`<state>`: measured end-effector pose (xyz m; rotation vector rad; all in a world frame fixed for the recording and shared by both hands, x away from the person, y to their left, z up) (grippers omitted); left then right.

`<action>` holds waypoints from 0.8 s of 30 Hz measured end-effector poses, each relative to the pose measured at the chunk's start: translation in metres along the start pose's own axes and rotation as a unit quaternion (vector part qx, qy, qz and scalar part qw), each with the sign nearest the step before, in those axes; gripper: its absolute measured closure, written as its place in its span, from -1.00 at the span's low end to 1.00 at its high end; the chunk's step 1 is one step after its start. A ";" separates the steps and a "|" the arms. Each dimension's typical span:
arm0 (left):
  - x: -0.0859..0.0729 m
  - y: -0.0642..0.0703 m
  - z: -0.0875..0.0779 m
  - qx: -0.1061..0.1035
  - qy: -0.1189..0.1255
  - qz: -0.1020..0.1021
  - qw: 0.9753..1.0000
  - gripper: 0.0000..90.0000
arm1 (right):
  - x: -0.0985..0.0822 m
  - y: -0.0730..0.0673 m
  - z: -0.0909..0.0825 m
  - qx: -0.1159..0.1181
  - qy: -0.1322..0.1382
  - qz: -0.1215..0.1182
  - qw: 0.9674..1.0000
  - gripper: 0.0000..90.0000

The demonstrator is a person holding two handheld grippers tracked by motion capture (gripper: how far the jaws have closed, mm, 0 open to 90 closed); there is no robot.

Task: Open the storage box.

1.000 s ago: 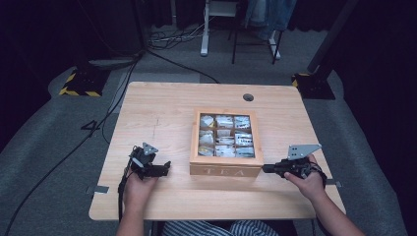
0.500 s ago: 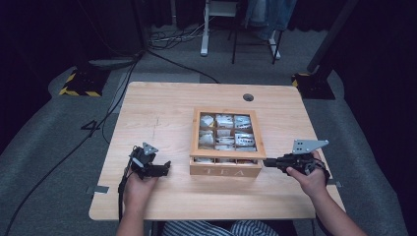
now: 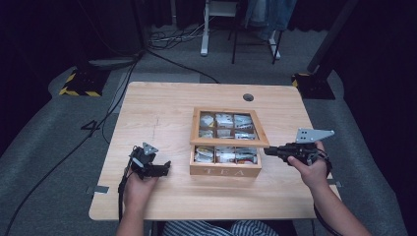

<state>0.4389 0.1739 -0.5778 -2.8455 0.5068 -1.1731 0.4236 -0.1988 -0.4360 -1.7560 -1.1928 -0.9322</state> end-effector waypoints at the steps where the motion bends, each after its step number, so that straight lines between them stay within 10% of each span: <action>1: 0.000 0.000 0.000 0.000 0.000 0.000 1.000 -0.79 | 0.002 0.001 0.000 -0.001 0.004 0.000 1.000 1.00; 24: 0.000 0.000 0.000 0.001 0.000 -0.002 1.000 -0.79 | 0.048 0.023 0.006 -0.056 0.057 -0.010 0.997 1.00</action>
Point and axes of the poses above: each handheld gripper's, and its own axes: z roughly forward along the jaws, x roughly out of its top, y roughly to its right, the point moved 10 cm from there along z, roughly forward along the jaws, and after that the axes turned 13 degrees about x, right-handed, at the moved point
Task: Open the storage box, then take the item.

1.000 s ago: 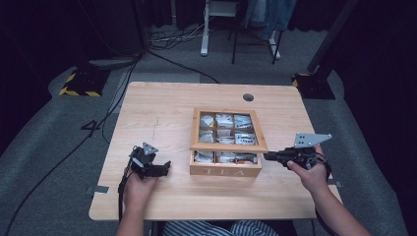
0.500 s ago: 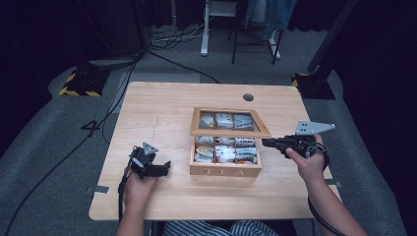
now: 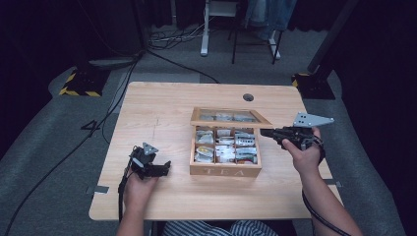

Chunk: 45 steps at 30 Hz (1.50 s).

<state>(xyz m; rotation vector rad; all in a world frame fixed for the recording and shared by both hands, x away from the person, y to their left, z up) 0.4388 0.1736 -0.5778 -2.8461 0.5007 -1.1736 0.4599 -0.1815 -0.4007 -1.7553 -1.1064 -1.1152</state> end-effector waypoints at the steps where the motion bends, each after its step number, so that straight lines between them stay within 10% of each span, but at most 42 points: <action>1: 0.000 0.000 0.000 0.000 0.000 0.000 1.000 -0.79 | 0.000 0.001 0.002 -0.003 0.000 -0.001 1.000 1.00; 22: 0.000 0.001 -0.001 0.000 0.002 -0.001 1.000 -0.76 | 0.010 0.016 0.007 -0.059 0.039 -0.013 0.997 1.00; 45: 0.006 0.011 -0.018 -0.029 0.016 0.005 0.999 -0.32 | 0.003 0.015 0.013 -0.041 0.035 -0.004 0.999 1.00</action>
Point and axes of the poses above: each handheld gripper's, and its own axes: z roughly forward along the jaws, x roughly out of its top, y roughly to its right, the point moved 10 cm from there along z, roughly forward along the jaws, and after that the axes turned 13 degrees about x, right-handed, at the moved point
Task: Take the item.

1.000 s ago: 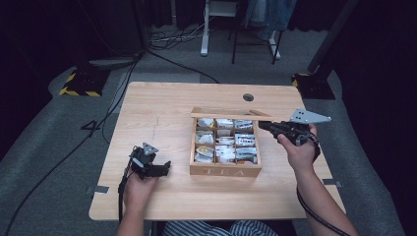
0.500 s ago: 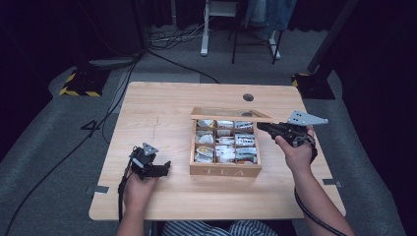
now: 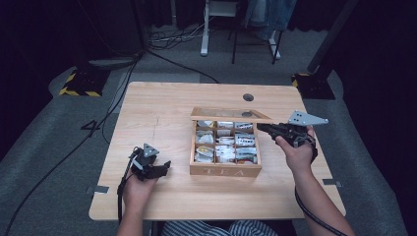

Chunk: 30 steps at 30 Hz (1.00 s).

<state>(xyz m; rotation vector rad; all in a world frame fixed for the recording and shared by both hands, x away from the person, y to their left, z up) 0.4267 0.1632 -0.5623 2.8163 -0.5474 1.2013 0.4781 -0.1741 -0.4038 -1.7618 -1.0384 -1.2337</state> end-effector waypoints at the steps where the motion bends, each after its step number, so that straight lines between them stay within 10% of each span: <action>1: 0.002 0.002 -0.003 -0.009 0.002 -0.002 1.000 -0.32 | 0.000 0.000 0.000 0.000 0.000 0.000 1.000 1.00; 12: 0.038 0.037 -0.048 -0.092 0.021 0.044 0.995 -0.40 | 0.002 0.001 -0.003 -0.001 0.002 0.001 1.000 1.00; 20: 0.074 0.072 -0.076 -0.119 0.045 0.101 0.987 -0.39 | 0.003 0.000 -0.006 0.002 0.006 0.002 1.000 1.00; 30: 0.102 0.110 -0.092 -0.179 0.060 0.118 0.975 -0.31 | 0.004 0.000 -0.007 0.006 0.007 0.002 1.000 1.00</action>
Point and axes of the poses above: each handheld gripper's, and its own axes: z roughly forward along the jaws, x roughly out of its top, y roughly to its right, the point moved 10 cm from there along z, roughly forward along the jaws, and after that the axes turned 13 degrees about x, right-handed, at the moved point
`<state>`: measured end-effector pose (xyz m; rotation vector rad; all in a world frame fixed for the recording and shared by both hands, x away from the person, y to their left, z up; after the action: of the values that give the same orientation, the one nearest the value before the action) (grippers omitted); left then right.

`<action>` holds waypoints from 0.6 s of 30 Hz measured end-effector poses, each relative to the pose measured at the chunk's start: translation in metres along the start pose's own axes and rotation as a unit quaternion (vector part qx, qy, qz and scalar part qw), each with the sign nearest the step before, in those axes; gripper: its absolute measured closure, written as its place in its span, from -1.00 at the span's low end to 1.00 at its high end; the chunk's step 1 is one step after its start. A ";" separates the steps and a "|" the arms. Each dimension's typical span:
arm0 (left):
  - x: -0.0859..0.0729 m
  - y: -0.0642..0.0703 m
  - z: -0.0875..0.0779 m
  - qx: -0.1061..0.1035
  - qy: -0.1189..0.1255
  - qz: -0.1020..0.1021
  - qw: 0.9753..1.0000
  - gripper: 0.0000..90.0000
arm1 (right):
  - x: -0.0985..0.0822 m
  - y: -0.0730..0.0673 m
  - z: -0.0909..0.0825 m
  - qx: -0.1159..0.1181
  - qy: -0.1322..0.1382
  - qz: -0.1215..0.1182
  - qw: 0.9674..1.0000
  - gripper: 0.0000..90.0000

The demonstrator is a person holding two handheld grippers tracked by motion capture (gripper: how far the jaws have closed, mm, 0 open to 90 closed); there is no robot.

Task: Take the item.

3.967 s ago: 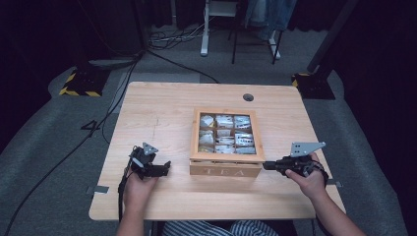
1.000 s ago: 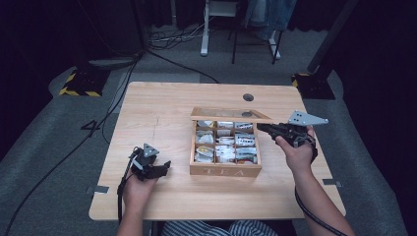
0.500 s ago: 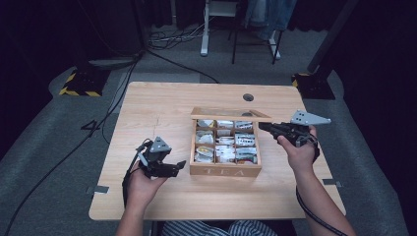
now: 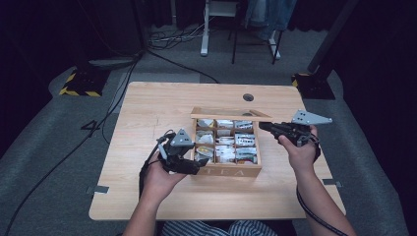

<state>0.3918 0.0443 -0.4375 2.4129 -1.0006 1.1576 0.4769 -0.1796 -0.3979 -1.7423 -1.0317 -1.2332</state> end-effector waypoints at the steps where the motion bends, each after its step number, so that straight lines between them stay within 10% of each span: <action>1: 0.003 0.005 0.001 -0.019 0.001 -0.003 1.000 -0.31 | 0.000 0.000 0.000 0.000 0.000 0.000 1.000 1.00; 18: 0.046 0.055 0.028 -0.151 0.055 0.010 0.987 -0.25 | 0.000 0.000 0.000 0.009 0.004 0.002 1.000 1.00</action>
<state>0.3898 -0.0312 -0.4216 2.0858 -1.0797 1.0484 0.4773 -0.1797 -0.3981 -1.7238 -1.0309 -1.2228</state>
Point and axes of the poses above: each handheld gripper's, and its own axes: z roughly forward along the jaws, x roughly out of its top, y roughly to its right, the point moved 10 cm from there along z, roughly forward along the jaws, and after that the axes turned 13 degrees about x, right-handed, at the moved point
